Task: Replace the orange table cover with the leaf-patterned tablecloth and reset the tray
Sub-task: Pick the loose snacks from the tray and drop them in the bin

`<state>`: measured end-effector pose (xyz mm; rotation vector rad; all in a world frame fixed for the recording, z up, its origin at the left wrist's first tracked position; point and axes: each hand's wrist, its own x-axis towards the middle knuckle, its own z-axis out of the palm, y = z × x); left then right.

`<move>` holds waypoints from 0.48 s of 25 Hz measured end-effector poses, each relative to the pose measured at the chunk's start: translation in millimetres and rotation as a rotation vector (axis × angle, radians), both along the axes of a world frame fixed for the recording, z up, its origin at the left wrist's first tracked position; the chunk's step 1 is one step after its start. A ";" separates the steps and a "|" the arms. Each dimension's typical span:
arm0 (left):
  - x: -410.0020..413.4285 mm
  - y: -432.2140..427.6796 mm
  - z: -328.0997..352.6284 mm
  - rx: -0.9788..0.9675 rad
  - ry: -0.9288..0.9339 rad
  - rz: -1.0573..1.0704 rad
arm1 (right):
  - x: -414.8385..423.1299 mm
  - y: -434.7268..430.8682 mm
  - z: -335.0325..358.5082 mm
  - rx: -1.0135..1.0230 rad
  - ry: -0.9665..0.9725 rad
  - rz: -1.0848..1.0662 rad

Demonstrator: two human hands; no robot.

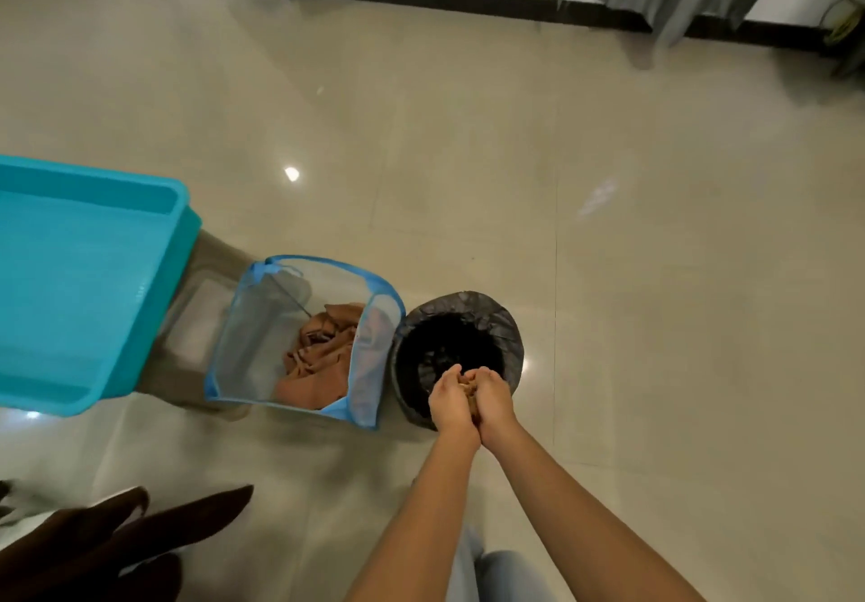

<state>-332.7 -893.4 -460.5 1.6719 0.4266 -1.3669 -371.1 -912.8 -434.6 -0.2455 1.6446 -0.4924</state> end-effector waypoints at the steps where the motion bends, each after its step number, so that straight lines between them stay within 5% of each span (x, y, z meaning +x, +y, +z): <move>1: 2.7 -6.5 -17.0 0.007 0.084 0.039 | 4.2 -6.8 -10.3 0.052 -0.013 -0.011; 5: 14.2 -25.3 -64.2 -0.039 0.309 0.153 | 9.5 -20.8 -53.5 0.091 -0.084 -0.150; 12: 22.7 -31.4 -81.8 -0.028 0.330 0.246 | 18.1 -29.0 -61.8 0.125 -0.272 -0.367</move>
